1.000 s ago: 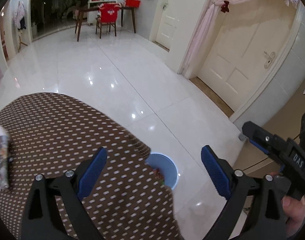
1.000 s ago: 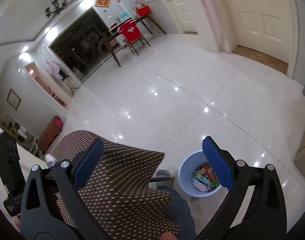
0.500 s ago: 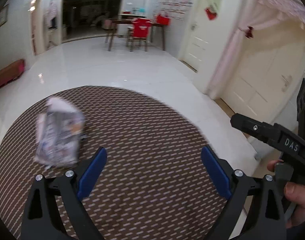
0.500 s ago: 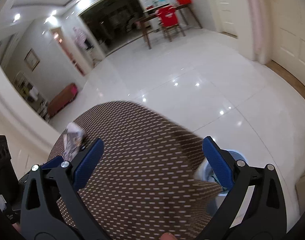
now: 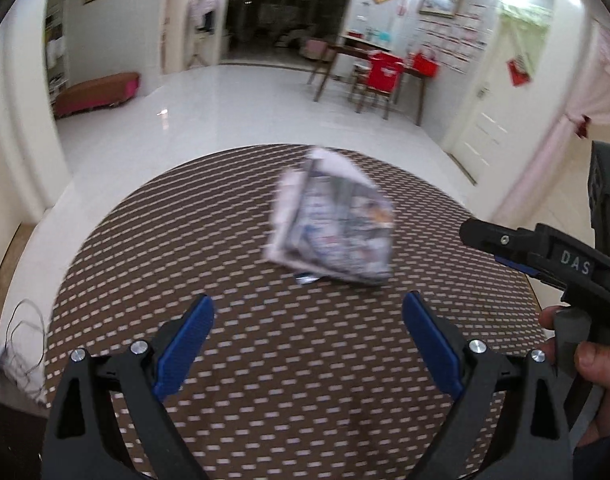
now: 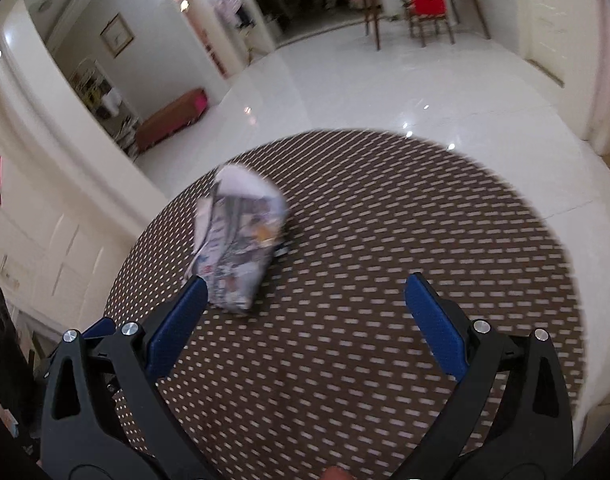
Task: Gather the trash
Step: 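Move both tools back over the newspaper on the table, then grasp the folded newspaper with the right gripper and lift it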
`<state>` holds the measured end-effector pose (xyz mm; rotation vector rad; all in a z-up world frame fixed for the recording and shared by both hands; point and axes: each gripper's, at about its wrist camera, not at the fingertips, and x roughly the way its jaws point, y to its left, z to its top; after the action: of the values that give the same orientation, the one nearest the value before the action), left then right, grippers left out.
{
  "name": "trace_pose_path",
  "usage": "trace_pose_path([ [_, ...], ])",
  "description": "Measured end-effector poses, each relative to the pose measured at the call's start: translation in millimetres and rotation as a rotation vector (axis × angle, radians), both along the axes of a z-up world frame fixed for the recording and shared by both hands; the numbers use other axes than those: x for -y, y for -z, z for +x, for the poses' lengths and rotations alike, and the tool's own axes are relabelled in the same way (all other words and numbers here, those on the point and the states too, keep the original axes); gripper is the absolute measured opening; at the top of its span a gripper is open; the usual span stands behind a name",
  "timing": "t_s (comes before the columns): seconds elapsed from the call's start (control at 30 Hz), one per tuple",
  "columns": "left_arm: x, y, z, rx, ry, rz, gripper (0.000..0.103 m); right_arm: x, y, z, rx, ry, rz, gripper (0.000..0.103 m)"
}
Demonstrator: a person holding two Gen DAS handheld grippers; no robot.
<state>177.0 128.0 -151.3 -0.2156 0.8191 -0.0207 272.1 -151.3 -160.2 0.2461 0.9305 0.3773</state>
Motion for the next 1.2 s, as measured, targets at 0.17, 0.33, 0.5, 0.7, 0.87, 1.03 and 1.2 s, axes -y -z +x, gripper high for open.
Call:
trace_pose_path([
  [0.17,-29.8,10.4,-5.4,-0.024,-0.07,-0.02,0.093,-41.3,24.9,14.1,-0.055,-0.051,-0.013,0.097],
  [0.33,-48.4,17.6,-10.2,-0.04,-0.106,-0.029,0.093,-73.4,44.6,35.1,-0.095,-0.064,-0.001,0.094],
  [0.5,-57.5,20.6,-11.1,-0.04,-0.119,-0.023,0.093,-92.8,49.1,41.2,-0.122,-0.08,0.015,0.032],
  [0.7,-48.5,25.7,7.5,-0.046,-0.101,0.009,0.093,-78.1,40.8,34.9,-0.108,-0.092,0.112,0.016],
  [0.87,-29.2,32.1,30.8,-0.063,-0.061,0.035,0.093,-50.0,23.3,26.5,-0.061,-0.094,0.131,0.012],
  [1.03,-6.2,34.0,50.9,-0.054,-0.014,0.062,0.093,-11.7,15.5,15.8,-0.037,-0.061,0.158,0.009],
  [1.2,18.6,43.0,82.0,-0.081,0.061,0.1,0.093,34.1,7.6,-1.8,-0.016,-0.007,0.227,0.007],
])
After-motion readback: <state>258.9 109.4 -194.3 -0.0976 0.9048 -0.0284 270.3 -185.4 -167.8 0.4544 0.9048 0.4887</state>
